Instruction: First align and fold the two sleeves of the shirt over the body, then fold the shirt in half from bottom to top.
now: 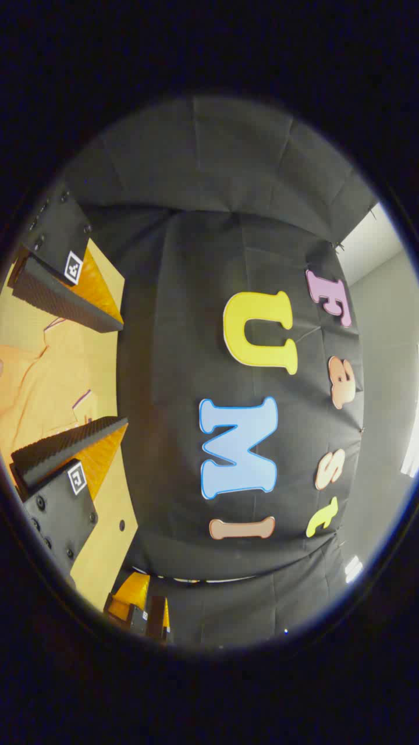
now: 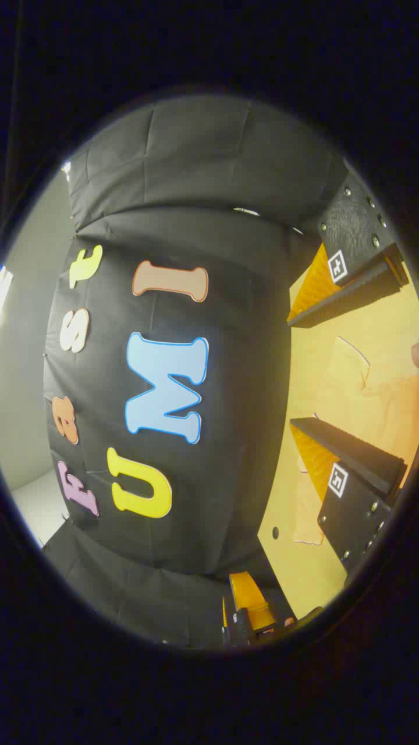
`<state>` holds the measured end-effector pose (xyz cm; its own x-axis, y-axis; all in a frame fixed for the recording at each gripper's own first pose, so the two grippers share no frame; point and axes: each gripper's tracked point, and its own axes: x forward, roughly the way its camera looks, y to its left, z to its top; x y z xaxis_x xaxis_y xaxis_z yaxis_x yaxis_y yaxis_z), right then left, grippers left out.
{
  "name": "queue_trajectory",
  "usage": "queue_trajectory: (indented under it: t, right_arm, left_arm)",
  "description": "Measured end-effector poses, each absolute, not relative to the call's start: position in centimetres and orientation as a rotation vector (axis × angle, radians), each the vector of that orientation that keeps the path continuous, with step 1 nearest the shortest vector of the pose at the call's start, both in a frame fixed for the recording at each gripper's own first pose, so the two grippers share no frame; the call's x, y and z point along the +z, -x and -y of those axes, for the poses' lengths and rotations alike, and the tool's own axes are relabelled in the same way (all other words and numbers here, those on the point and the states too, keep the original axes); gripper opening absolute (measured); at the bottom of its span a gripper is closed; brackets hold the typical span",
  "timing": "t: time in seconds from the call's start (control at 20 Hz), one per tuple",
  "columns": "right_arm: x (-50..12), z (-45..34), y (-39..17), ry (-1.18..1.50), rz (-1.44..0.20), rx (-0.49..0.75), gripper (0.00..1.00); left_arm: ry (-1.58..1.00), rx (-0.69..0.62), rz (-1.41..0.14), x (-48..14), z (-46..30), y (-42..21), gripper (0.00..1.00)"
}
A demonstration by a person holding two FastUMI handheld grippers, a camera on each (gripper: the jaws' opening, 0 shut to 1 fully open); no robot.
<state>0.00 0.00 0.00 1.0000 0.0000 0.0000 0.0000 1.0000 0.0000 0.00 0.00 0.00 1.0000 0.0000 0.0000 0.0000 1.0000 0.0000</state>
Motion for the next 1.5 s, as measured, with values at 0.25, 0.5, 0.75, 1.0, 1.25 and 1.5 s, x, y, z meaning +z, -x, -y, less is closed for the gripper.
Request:
queue_trajectory:
  t: [0.25, 0.5, 0.75, 1.0, 1.25, 1.5]
  right_arm:
    - [-0.4, 0.3, -0.7, -0.028, -0.025, -0.029, 0.98]
    - [-0.7, 0.6, -1.4, -0.034, -0.032, -0.035, 0.96]
    - [-1.7, 0.5, -2.6, -0.025, -0.051, -0.035, 0.98]
    - [-4.3, 0.6, -4.9, -0.059, -0.11, -0.001, 0.99]
    - [-7.8, 1.9, -7.9, -0.073, -0.196, -0.008, 0.97]
    - [-10.9, 3.2, -11.0, -0.082, -0.258, -0.029, 0.99]
  left_arm:
    - [0.012, -0.04, -0.022, -0.3, 0.7, -0.1, 0.95]
    - [0.01, -0.041, -0.031, -0.5, 0.6, 0.1, 0.94]
    - [-0.003, -0.037, -0.045, -0.7, 0.3, 0.2, 0.94]
    - [-0.01, -0.02, -0.062, -1.1, -0.1, 0.4, 0.94]
    - [0.002, 0.023, -0.091, -1.7, -0.5, 0.8, 0.94]
    - [-0.001, 0.077, -0.117, -2.2, -1.5, 1.6, 0.94]
